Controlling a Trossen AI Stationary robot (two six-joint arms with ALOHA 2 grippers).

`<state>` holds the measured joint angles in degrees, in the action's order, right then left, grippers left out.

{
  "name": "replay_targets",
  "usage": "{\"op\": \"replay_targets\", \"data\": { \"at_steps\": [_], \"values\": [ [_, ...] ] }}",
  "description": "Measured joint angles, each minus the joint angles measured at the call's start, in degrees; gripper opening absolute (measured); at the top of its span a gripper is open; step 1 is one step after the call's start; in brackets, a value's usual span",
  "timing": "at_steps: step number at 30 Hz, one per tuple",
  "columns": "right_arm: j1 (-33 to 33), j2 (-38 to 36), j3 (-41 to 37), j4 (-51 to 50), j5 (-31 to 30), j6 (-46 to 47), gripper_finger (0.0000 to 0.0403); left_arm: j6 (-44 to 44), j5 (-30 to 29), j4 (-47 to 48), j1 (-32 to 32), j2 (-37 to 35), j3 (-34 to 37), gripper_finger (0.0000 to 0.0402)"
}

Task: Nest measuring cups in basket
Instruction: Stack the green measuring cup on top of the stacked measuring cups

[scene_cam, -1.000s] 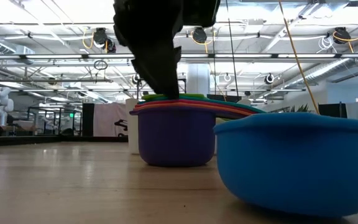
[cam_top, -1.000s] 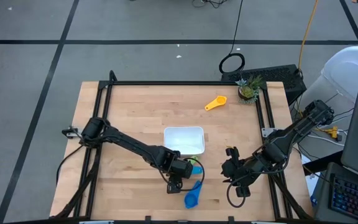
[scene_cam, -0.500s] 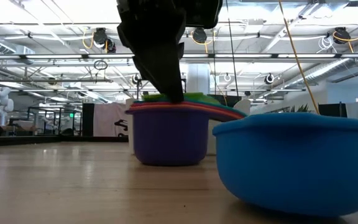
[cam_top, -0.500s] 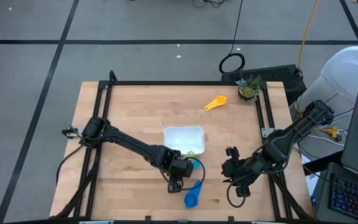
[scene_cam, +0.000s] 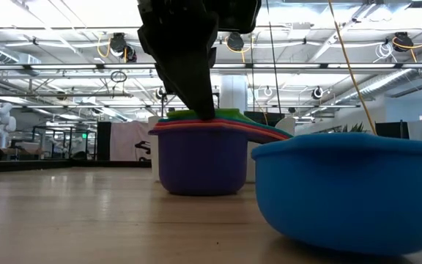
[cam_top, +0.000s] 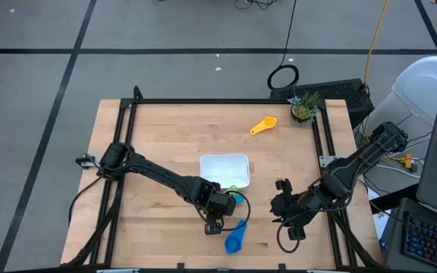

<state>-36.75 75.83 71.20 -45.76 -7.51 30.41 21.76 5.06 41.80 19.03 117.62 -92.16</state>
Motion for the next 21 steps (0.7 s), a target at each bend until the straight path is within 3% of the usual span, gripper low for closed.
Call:
{"op": "replay_targets", "data": {
  "at_steps": [21],
  "values": [
    [0.0, 0.0, 0.0, 0.0, -0.2, 0.2, 0.0138, 0.6, 0.3, 0.1, 0.2, -2.8, 0.1, 0.0009]
  ]
}}
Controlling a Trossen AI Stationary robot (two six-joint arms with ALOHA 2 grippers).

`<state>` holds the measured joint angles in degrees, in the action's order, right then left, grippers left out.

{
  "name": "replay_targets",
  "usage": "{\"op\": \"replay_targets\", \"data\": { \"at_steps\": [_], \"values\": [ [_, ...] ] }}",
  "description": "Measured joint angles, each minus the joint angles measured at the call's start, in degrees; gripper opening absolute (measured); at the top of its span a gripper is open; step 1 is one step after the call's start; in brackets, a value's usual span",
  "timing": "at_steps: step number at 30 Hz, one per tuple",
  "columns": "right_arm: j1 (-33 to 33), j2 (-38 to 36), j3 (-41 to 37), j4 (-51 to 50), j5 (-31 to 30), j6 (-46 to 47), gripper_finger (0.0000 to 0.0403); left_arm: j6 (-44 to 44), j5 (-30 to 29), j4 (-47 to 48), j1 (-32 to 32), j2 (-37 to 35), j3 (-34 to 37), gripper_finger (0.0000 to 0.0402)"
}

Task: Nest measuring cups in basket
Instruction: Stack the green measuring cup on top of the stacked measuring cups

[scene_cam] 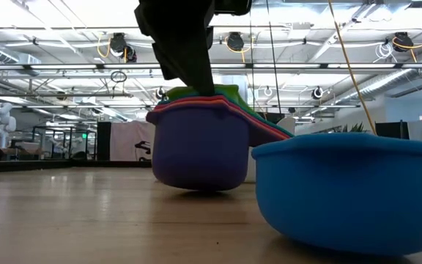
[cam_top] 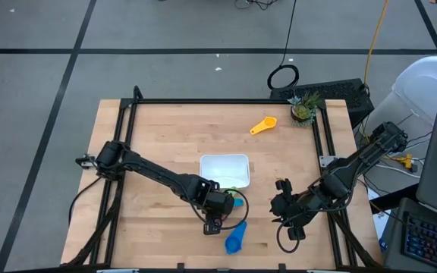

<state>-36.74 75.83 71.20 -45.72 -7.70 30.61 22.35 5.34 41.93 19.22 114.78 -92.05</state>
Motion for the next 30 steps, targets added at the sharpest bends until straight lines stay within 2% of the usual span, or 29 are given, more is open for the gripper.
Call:
{"op": "replay_targets", "data": {
  "at_steps": [21, 30],
  "values": [
    [0.0, 0.0, 0.0, 0.0, 0.0, 0.2, 0.0138, 0.0, -0.9, 0.0, 0.1, 0.0, 0.0, 0.0014],
    [0.0, 0.0, 0.0, 0.0, 0.0, 0.2, 0.0138, 0.9, -4.2, -0.2, 1.0, 0.0, 0.0, 0.0009]
  ]
}}
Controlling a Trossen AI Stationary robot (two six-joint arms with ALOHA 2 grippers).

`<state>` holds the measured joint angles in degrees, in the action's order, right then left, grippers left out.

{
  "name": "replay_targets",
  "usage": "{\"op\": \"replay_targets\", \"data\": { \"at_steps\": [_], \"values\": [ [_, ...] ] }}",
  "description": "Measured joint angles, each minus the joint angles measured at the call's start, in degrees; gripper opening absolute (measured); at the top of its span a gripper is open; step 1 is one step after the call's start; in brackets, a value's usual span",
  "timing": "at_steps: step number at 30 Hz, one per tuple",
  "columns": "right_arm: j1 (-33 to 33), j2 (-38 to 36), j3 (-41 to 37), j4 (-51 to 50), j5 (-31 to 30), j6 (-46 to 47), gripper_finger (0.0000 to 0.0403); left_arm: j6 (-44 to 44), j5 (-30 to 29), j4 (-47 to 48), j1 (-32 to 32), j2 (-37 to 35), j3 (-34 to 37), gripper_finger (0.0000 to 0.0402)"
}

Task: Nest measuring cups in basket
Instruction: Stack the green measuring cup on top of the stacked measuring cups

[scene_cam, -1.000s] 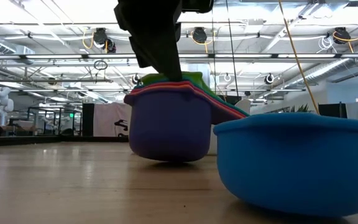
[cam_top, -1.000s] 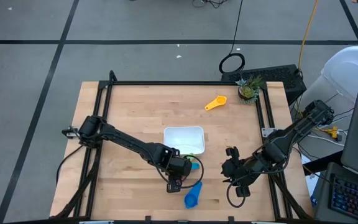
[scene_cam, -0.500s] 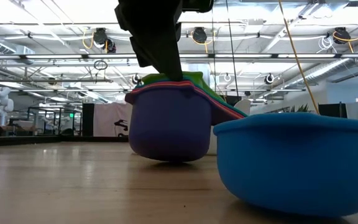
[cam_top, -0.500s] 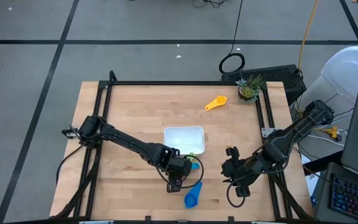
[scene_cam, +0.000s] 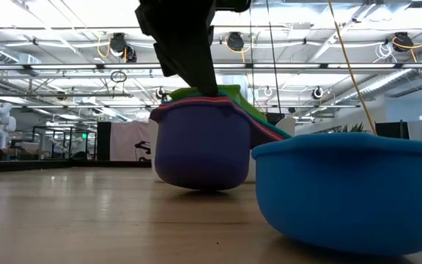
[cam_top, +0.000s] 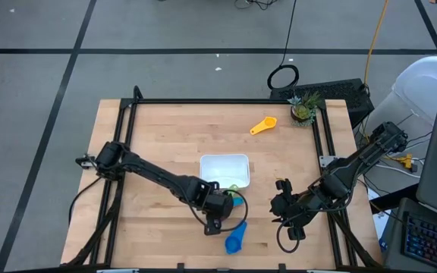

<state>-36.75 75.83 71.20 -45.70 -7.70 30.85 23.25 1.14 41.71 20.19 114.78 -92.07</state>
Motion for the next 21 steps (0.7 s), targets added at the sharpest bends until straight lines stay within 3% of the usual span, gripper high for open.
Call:
{"op": "replay_targets", "data": {
  "at_steps": [21],
  "values": [
    [0.0, 0.0, 0.0, 0.0, 0.0, 0.0, 0.0138, 0.8, -0.2, -1.6, 1.2, 0.0, 0.0, 0.0031]
  ]
}}
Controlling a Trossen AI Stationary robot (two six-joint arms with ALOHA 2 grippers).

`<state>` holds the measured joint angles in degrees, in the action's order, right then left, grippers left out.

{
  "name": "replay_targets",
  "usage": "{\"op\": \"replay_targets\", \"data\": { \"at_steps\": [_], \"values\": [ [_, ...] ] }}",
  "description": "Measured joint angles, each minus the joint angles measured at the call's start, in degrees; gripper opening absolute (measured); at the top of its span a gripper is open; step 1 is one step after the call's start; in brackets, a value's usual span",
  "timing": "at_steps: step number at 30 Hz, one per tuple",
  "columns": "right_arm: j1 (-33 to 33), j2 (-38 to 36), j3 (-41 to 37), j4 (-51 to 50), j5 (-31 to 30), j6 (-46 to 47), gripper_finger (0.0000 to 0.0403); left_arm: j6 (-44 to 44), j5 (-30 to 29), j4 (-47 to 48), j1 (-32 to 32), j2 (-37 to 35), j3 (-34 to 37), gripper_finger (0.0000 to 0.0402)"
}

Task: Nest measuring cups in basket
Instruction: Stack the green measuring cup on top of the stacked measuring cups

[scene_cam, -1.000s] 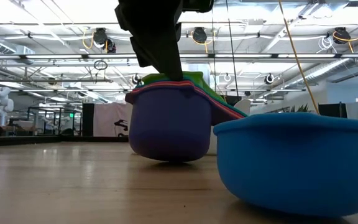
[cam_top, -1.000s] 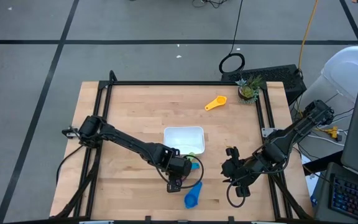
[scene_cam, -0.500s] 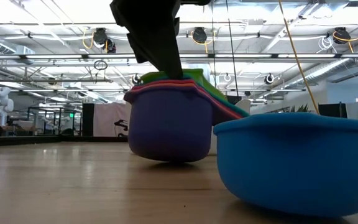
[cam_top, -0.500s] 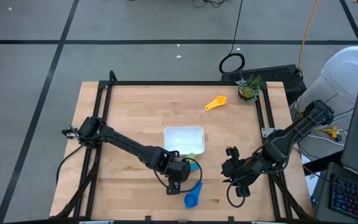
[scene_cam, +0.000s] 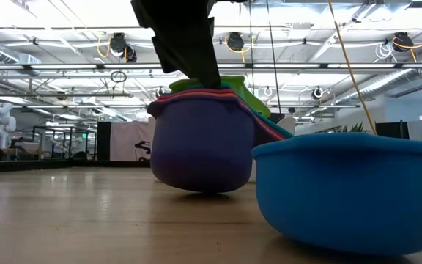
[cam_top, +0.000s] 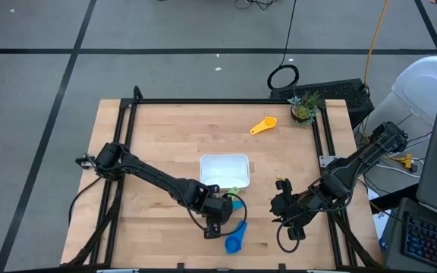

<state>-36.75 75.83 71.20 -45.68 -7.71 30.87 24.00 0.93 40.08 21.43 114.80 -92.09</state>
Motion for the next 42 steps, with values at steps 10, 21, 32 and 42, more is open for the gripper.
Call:
{"op": "replay_targets", "data": {
  "at_steps": [10, 21, 32, 42],
  "values": [
    [0.0, 0.0, 0.0, 0.0, 0.0, -0.1, 0.0138, 0.3, 0.0, -0.2, 0.1, 0.0, 0.0, 0.0034],
    [0.0, 0.0, 0.0, 0.0, 0.0, -0.1, 0.0138, 0.8, -0.6, -1.0, 0.5, 0.0, 0.0, 0.0083],
    [0.0, 0.0, 0.0, 0.0, 0.0, -0.1, 0.0138, 2.8, -0.4, -1.1, 0.5, 0.5, -0.1, 0.0058],
    [0.0, 0.0, 0.0, 0.0, -0.2, -0.3, 0.0138, 7.0, 5.8, -7.3, 0.0, 6.6, -0.1, 0.0144]
  ]
}}
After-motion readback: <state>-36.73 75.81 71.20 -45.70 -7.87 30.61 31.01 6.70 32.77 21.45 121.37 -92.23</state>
